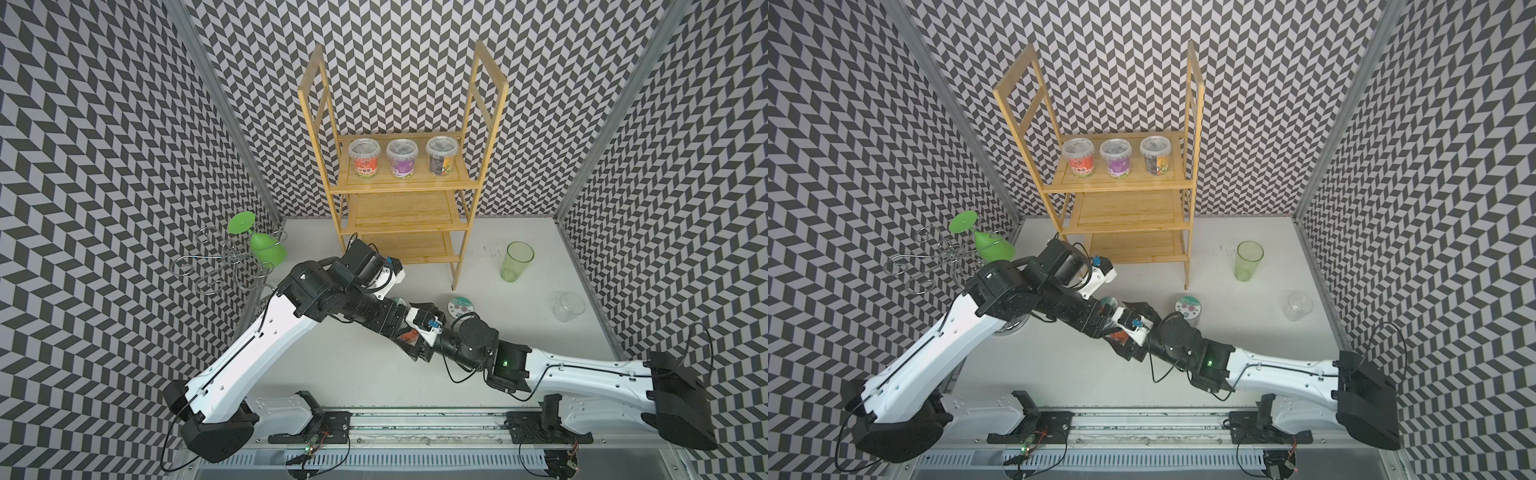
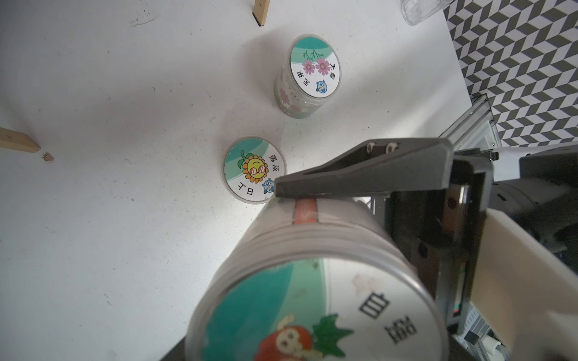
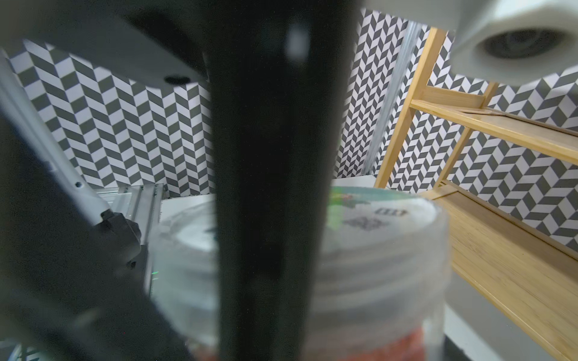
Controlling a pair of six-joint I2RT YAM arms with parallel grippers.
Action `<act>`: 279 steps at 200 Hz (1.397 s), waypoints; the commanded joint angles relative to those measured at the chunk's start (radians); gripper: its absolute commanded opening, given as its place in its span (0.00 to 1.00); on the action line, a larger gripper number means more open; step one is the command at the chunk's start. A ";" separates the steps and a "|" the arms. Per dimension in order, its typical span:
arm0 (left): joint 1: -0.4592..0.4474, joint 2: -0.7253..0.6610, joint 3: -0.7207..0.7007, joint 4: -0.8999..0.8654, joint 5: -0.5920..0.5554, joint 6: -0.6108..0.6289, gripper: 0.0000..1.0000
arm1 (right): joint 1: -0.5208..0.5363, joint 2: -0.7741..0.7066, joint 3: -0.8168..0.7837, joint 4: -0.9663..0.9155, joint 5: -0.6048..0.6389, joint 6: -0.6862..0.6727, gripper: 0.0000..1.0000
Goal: Place the seed container on the shelf
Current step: Pick up the seed jar at the center of the board.
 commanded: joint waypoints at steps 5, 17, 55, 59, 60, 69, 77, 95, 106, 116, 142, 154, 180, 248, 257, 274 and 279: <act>-0.044 -0.002 0.030 0.019 0.080 0.033 0.79 | -0.016 0.024 0.037 0.035 0.028 0.031 0.69; -0.046 -0.004 0.029 0.019 0.079 0.035 0.84 | -0.016 0.029 0.042 0.039 0.029 0.032 0.66; -0.049 -0.018 0.024 0.019 0.061 0.037 1.00 | -0.016 0.036 0.043 0.058 0.028 0.033 0.63; -0.050 -0.019 0.024 0.019 0.060 0.037 1.00 | -0.016 0.036 0.042 0.059 0.028 0.034 0.62; -0.049 -0.020 0.024 0.019 0.059 0.037 1.00 | -0.016 0.036 0.042 0.058 0.028 0.034 0.62; -0.050 -0.023 0.024 0.019 0.051 0.036 1.00 | -0.016 0.035 0.039 0.061 0.028 0.033 0.61; -0.050 -0.026 0.024 0.020 0.043 0.036 1.00 | -0.017 0.032 0.037 0.063 0.028 0.034 0.61; -0.050 -0.033 0.028 0.018 0.021 0.035 1.00 | -0.016 0.029 0.030 0.066 0.031 0.035 0.61; -0.049 -0.036 0.031 0.019 0.009 0.031 0.99 | -0.016 0.027 0.027 0.063 0.030 0.037 0.61; -0.048 -0.038 0.033 0.019 0.001 0.031 1.00 | -0.016 0.024 0.024 0.063 0.034 0.040 0.61; -0.047 -0.049 0.047 0.019 -0.017 0.031 1.00 | -0.016 0.013 0.012 0.057 0.043 0.045 0.61; -0.048 -0.056 0.053 0.019 -0.017 0.035 1.00 | -0.018 0.009 0.008 0.054 0.047 0.046 0.61; -0.049 -0.070 0.065 0.019 -0.023 0.037 1.00 | -0.018 0.000 0.002 0.041 0.055 0.047 0.61; -0.044 -0.128 0.084 0.019 -0.036 0.060 1.00 | -0.025 -0.018 -0.019 0.042 0.058 0.056 0.60; -0.043 -0.135 0.081 0.018 -0.045 0.060 1.00 | -0.025 -0.021 -0.022 0.042 0.059 0.057 0.60; -0.037 -0.150 0.076 0.019 -0.072 0.055 0.99 | -0.025 -0.031 -0.027 0.040 0.063 0.059 0.60; -0.036 -0.152 0.077 0.019 -0.082 0.055 1.00 | -0.026 -0.033 -0.028 0.036 0.063 0.059 0.60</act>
